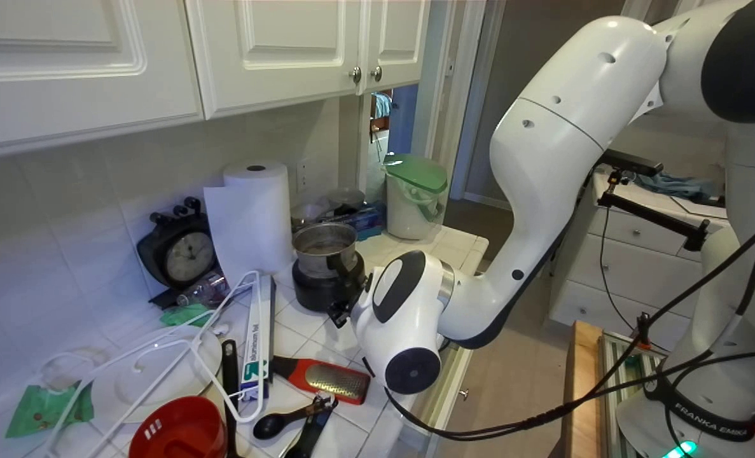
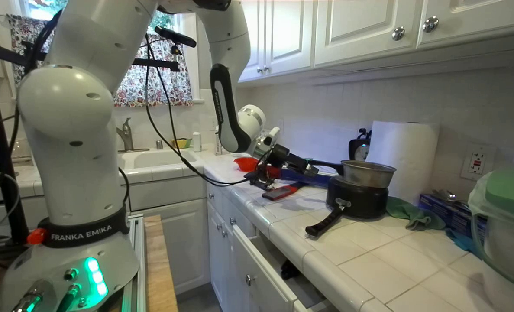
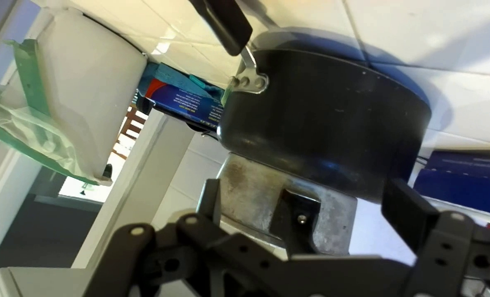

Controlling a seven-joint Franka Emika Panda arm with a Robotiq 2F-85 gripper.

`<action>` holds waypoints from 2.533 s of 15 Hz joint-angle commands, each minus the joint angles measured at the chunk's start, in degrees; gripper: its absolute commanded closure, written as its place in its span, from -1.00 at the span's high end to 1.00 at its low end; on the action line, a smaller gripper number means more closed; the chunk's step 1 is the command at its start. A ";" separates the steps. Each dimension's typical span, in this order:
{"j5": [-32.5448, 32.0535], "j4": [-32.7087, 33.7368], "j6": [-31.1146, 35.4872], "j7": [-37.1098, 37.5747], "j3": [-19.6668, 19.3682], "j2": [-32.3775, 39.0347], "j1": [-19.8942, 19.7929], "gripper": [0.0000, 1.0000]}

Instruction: Place the silver pot right side up on the black upside down pot

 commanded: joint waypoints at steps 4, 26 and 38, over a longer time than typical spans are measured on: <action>10.19 -0.27 9.62 -15.23 -0.16 -6.30 -2.91 1.00; 37.60 1.17 31.27 -45.45 -9.07 -18.80 -6.51 1.00; 42.07 1.03 34.11 -45.78 -10.88 -22.26 -6.58 1.00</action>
